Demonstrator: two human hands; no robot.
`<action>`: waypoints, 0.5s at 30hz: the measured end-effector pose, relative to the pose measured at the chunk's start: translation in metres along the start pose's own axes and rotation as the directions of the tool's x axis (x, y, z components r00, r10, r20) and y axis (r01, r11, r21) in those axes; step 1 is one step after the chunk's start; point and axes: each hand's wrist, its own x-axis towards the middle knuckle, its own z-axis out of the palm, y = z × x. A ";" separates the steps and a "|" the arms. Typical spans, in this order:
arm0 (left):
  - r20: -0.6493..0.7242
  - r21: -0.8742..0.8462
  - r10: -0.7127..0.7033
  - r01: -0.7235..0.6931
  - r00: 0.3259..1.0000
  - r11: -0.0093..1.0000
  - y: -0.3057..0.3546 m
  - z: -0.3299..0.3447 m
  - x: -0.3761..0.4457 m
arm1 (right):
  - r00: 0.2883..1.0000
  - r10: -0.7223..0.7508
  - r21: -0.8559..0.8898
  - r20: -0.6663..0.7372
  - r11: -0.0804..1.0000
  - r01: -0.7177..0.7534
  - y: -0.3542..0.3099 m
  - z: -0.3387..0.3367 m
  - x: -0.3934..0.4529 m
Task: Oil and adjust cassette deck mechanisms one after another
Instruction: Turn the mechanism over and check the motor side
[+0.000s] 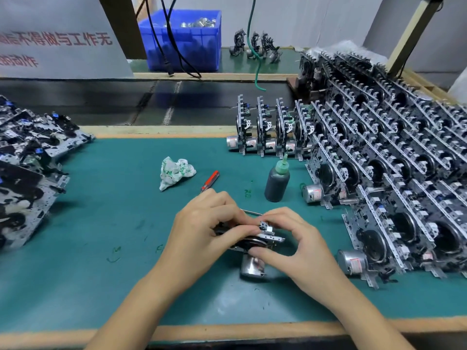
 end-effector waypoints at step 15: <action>0.001 0.039 0.013 -0.013 1.000 0.999 0.002 0.000 -0.001 | 0.856 -0.466 -0.539 -0.226 0.792 0.289 0.005 -0.002 -0.018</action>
